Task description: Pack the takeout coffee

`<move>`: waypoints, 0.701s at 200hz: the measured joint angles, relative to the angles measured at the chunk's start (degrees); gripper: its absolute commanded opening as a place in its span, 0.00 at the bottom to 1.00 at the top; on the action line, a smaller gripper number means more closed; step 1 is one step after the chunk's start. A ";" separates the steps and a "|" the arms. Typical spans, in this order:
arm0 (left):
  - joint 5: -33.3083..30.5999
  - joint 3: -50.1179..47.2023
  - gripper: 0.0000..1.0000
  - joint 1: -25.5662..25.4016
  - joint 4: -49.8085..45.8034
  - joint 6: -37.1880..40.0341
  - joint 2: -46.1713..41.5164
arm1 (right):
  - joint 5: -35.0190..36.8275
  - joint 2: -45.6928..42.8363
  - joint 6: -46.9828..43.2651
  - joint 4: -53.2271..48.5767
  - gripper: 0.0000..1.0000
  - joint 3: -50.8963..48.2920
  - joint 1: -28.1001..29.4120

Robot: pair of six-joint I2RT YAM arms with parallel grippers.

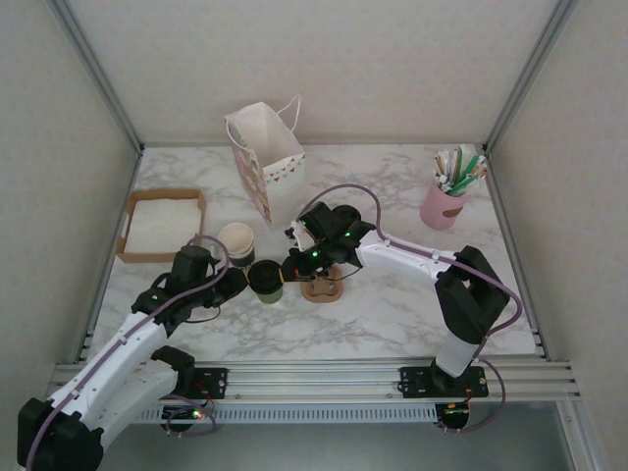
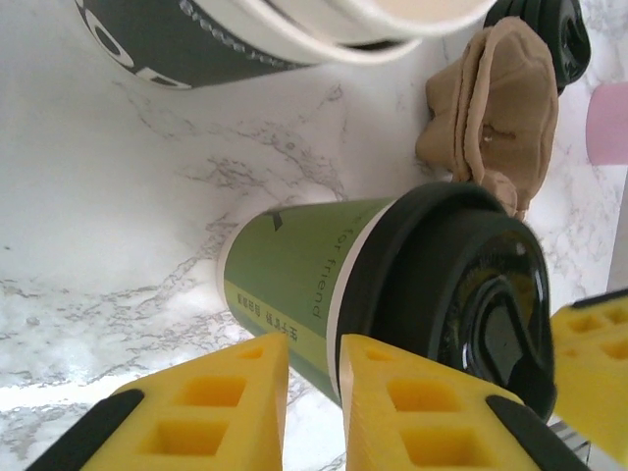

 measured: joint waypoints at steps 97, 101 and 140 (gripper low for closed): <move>0.02 -2.08 0.23 -9.22 1.66 -6.34 -1.62 | 1.60 2.64 -2.19 -2.27 0.00 4.11 -2.97; 0.02 -2.08 0.24 -9.42 1.64 -6.51 -1.88 | 1.64 2.64 -2.21 -2.29 0.00 4.11 -3.02; -0.66 -1.86 0.23 -9.66 1.20 -7.19 -4.72 | 1.57 2.62 -2.38 -2.34 0.00 4.11 -3.10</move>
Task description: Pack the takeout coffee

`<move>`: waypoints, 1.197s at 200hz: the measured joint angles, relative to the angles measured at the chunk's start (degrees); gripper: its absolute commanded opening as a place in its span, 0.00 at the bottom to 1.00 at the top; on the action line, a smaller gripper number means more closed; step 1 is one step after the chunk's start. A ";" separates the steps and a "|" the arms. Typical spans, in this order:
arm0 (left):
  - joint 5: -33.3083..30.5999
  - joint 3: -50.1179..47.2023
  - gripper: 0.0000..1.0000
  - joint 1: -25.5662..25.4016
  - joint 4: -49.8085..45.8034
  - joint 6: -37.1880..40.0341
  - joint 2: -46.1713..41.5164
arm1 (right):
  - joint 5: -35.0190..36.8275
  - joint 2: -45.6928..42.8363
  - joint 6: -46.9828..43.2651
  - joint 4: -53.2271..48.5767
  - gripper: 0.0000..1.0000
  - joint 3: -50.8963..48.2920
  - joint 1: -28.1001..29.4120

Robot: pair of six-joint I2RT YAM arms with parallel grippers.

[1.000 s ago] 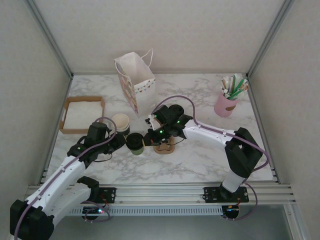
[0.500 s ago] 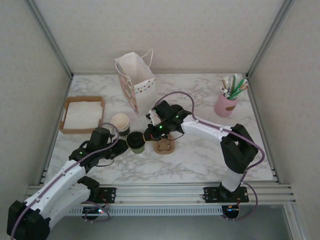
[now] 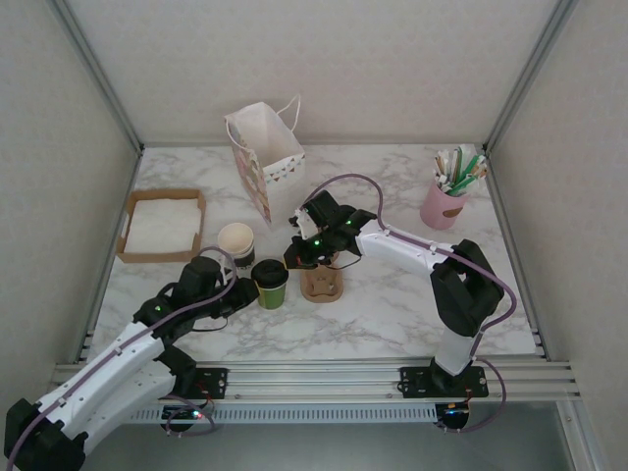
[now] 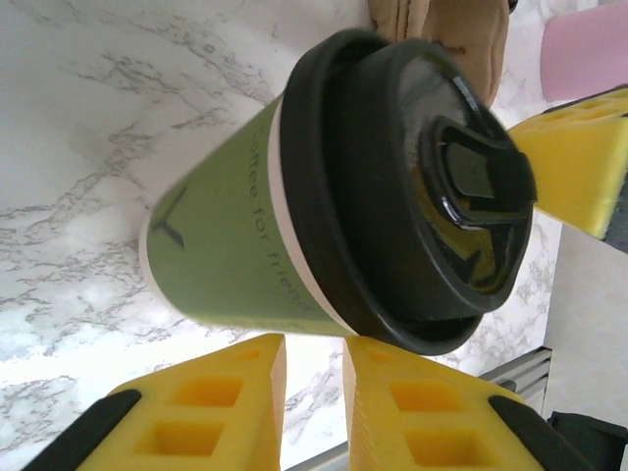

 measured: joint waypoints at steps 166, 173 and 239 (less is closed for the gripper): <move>-2.54 -7.28 0.31 0.04 0.63 -1.33 -0.42 | -0.50 -1.07 -0.22 1.16 0.03 -3.91 1.77; -3.28 -6.10 0.34 0.04 -0.26 -1.07 -0.39 | 0.37 -1.07 -0.63 0.44 0.02 -3.52 1.77; -9.62 0.57 0.56 0.04 3.82 0.52 3.50 | 11.93 -0.63 -6.62 -1.27 0.43 1.66 -1.36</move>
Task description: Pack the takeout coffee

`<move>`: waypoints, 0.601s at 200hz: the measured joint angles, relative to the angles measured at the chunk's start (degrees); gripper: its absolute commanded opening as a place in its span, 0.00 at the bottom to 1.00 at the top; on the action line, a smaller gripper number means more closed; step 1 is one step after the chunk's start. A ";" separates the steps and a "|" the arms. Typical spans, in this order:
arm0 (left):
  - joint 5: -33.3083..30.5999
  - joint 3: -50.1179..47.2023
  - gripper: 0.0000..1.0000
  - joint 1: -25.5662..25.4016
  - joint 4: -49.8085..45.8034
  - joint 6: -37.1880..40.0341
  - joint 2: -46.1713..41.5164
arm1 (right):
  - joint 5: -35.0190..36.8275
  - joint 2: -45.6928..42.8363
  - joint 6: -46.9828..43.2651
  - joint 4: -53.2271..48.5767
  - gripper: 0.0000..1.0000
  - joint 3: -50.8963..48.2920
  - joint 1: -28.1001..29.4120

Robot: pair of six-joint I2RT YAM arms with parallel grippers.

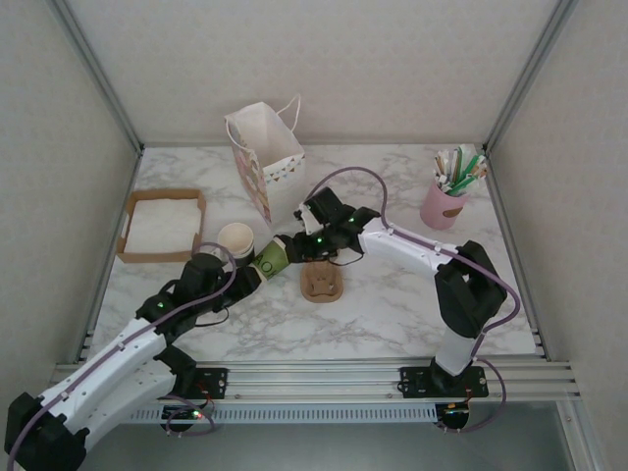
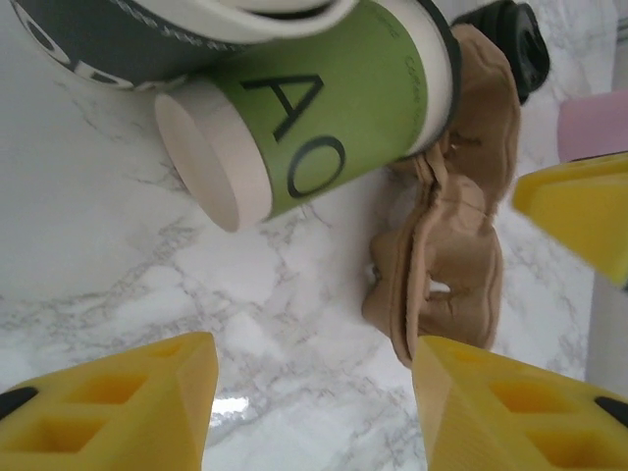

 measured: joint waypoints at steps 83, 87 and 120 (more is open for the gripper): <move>-5.60 -3.61 0.57 0.00 8.44 0.17 3.19 | 1.81 11.54 -7.43 6.95 0.48 6.73 -4.00; -5.60 -3.80 0.58 0.00 8.76 0.17 3.56 | 1.79 12.15 -7.65 7.15 0.49 6.97 -4.02; -5.57 -5.33 0.58 0.00 12.35 0.20 6.10 | 0.07 13.86 -8.46 8.96 0.49 8.35 -4.02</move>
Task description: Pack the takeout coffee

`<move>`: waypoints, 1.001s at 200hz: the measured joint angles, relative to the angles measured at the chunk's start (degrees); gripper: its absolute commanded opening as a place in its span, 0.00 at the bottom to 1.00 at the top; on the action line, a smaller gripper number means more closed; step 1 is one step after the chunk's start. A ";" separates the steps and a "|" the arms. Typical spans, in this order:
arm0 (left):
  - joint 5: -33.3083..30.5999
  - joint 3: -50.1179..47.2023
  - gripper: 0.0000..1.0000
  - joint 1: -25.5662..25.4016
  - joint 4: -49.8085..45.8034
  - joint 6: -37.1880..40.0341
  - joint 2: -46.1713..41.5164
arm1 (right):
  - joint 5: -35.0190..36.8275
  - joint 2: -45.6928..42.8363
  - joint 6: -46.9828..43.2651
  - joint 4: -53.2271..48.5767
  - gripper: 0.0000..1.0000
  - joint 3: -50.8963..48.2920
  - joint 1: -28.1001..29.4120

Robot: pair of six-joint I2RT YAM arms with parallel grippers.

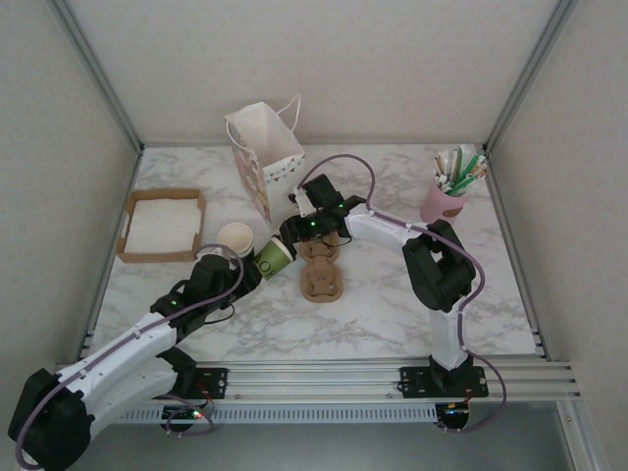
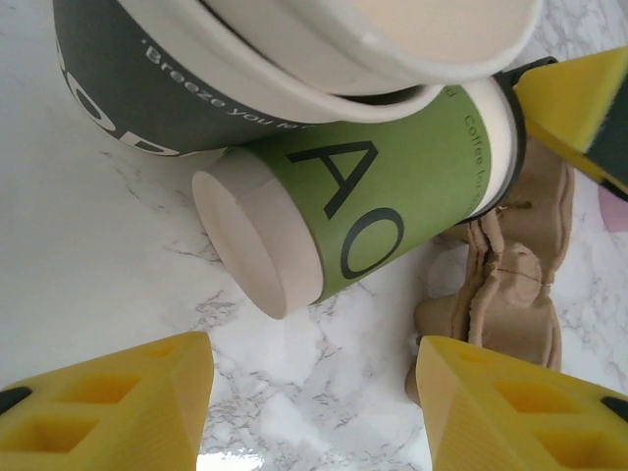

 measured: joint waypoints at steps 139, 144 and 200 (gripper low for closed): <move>0.70 -2.99 0.40 0.11 8.17 -0.02 6.84 | -8.17 -0.37 0.52 4.83 0.46 -2.38 1.99; 0.70 -3.13 0.40 0.11 8.33 -0.02 6.84 | -8.17 -0.72 0.55 4.90 0.46 -2.49 2.14; 1.81 -5.53 0.39 0.13 8.57 -0.48 5.62 | -8.98 -6.71 1.38 4.87 0.46 -4.81 6.40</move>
